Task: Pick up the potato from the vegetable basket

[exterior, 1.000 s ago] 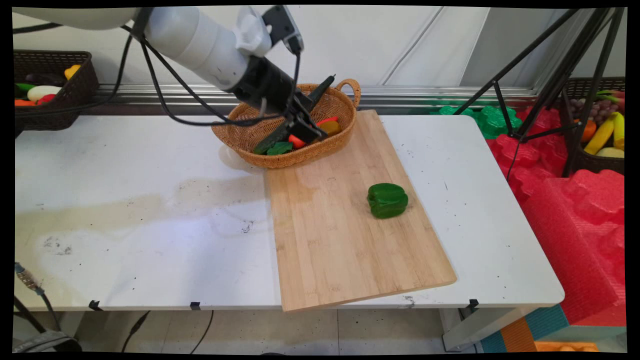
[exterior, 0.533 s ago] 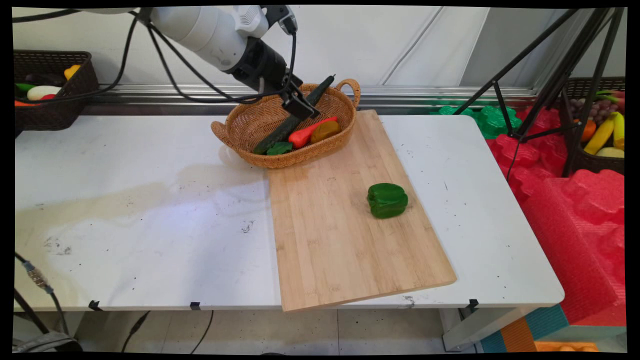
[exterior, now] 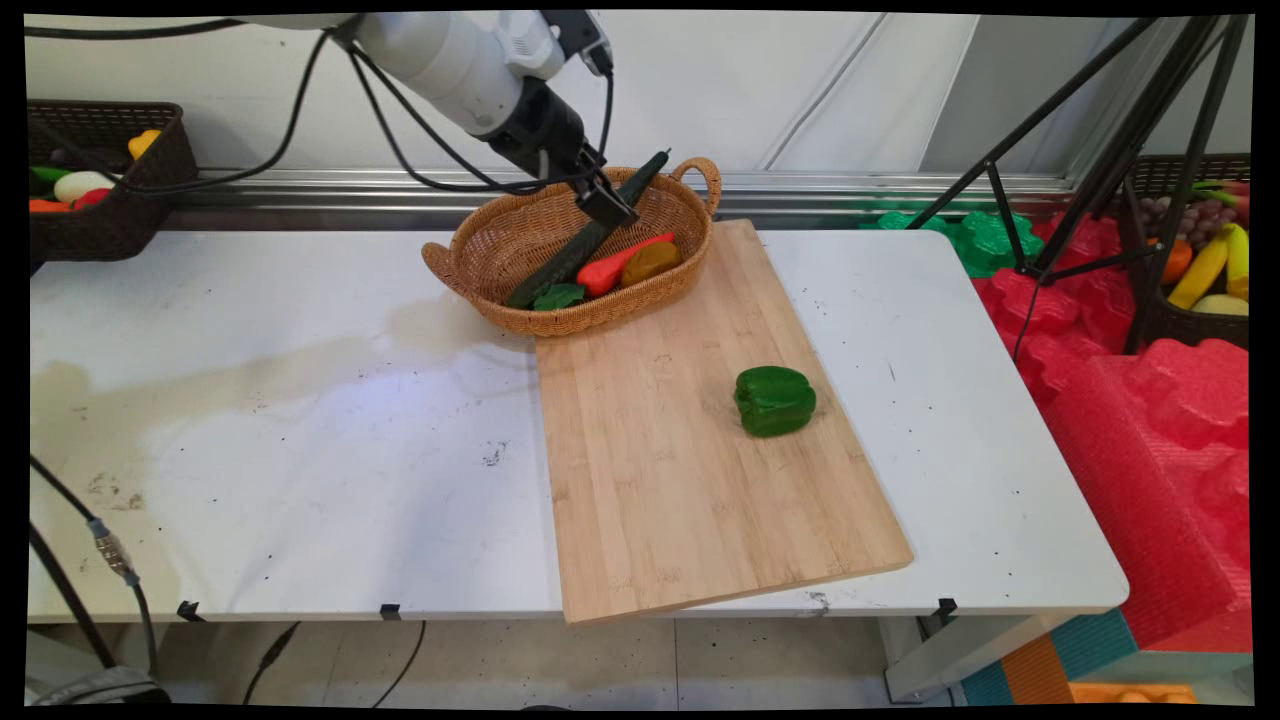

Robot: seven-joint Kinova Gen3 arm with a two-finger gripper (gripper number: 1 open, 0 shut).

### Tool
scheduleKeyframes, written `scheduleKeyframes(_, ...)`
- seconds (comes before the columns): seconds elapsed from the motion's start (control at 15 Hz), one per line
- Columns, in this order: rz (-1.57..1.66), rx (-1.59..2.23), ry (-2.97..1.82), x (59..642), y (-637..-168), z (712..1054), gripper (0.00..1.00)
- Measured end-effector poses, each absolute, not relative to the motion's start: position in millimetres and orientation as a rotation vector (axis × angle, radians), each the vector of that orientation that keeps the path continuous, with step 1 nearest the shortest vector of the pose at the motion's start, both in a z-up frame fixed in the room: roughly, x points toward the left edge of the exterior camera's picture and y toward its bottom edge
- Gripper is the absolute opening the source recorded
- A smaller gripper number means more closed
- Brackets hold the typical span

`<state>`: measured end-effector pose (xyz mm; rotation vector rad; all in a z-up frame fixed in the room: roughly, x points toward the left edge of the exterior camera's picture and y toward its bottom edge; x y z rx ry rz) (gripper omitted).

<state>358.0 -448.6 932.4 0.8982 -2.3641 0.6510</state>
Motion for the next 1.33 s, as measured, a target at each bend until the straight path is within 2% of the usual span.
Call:
scheduleKeyframes(0.53, 0.555, 0.891, -2.457, 351, -504, 889, 1.0)
scheduleKeyframes(1.33, 0.427, 0.873, -2.528, 348, -551, 848, 1.0)
